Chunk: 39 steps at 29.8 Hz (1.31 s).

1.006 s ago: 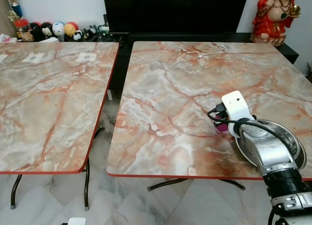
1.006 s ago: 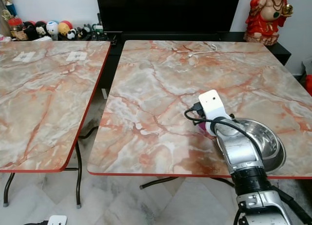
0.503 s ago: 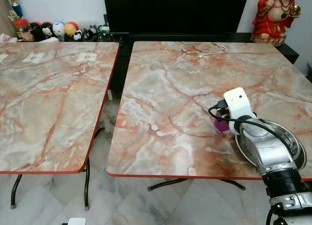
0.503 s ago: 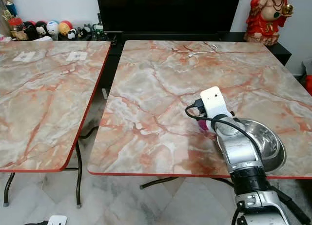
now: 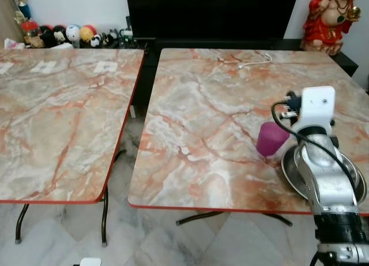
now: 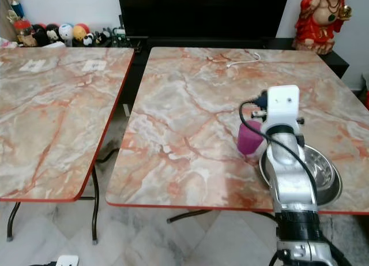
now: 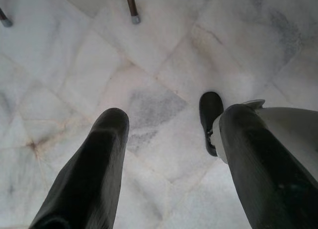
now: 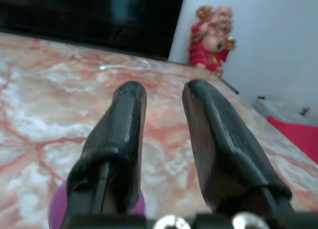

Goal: Setting the table

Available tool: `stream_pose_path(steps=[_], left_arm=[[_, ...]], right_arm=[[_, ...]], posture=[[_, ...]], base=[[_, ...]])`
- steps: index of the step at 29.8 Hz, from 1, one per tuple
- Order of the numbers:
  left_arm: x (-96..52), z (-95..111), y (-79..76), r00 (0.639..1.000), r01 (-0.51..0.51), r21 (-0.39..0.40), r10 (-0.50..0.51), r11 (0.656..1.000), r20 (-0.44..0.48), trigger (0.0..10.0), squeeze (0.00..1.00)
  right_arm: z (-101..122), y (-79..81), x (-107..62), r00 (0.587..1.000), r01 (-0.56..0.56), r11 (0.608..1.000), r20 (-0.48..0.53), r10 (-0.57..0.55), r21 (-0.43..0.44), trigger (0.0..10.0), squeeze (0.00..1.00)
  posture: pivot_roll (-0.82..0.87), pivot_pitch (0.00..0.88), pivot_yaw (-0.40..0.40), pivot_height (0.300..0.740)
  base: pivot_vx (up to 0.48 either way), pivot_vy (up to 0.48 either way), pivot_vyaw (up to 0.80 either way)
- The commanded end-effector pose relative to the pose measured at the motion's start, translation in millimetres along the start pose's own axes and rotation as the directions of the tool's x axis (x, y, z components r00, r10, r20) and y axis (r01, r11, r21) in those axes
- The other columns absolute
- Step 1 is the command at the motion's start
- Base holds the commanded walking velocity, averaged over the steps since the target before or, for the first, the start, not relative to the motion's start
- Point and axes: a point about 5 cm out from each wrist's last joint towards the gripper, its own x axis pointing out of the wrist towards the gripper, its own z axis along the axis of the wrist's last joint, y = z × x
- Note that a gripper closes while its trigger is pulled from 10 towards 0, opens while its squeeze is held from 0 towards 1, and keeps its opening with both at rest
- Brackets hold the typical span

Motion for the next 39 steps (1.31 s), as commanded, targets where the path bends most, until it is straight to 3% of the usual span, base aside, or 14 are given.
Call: stream_pose_path(steps=[1,4,9,11,16,23,30,39], left_arm=[[-1.1,-5,4.9,1.0,-0.007,0.014,0.008,1.0,-0.021,10.0,0.0],[-0.7,-3,5.0,1.0,-0.013,0.016,0.013,1.0,-0.012,10.0,0.0],[-0.4,-1,4.8,1.0,-0.016,0.02,0.016,1.0,-0.005,10.0,0.0],[-0.4,-1,5.4,1.0,-0.017,0.021,0.017,1.0,-0.003,10.0,0.0],[-0.3,1,8.3,1.0,-0.024,0.017,0.024,1.0,0.003,10.0,0.0],[-1.3,-3,11.4,1.0,-0.029,-0.004,0.029,1.0,-0.011,10.0,0.0],[-4.0,-10,22.5,0.999,-0.041,-0.003,0.041,0.999,-0.027,10.0,0.0],[-3.0,-7,21.5,0.999,-0.039,0.004,0.039,0.999,-0.028,10.0,0.0]], right_arm=[[4,-8.7,-10.1,0.997,0.038,0.999,0.071,-0.04,0.035,10.0,0.0],[-6,-19.8,-24.0,0.994,0.079,0.995,0.077,-0.083,0.056,10.0,0.0],[-26,-20.7,-39.5,0.997,0.065,0.986,0.033,-0.071,0.156,10.0,0.0],[-40,-17.0,-48.1,0.997,0.075,0.982,-0.014,-0.074,0.174,10.0,0.0],[-49,2.0,-61.6,0.999,0.03,0.976,-0.024,-0.025,0.217,10.0,0.0],[-50,8.7,-63.0,1.0,-0.003,0.974,-0.011,0.006,0.225,10.0,0.0],[-44,20.5,-61.2,0.998,-0.066,0.975,0.023,0.063,0.213,10.0,0.0],[-43,36.7,-60.9,0.991,-0.131,0.968,0.035,0.126,0.212,10.0,0.0]], posture=[[-0.09,0.036,0.005,0.74],[-0.1,0.039,0.004,0.74],[-0.11,0.042,0.009,0.74],[-0.11,0.041,0.017,0.74],[-0.11,0.043,0.02,0.74],[-0.1,0.042,0.017,0.74],[-0.1,0.04,0.014,0.74],[-0.09,0.019,0.008,0.74]], base=[[0.0,0.0,0.0],[0.0,0.0,0.0],[0.0,0.0,0.0],[0.0,0.0,0.0],[0.0,0.0,0.0],[0.0,0.0,0.0],[0.0,0.44,0.0],[0.0,0.48,0.0]])
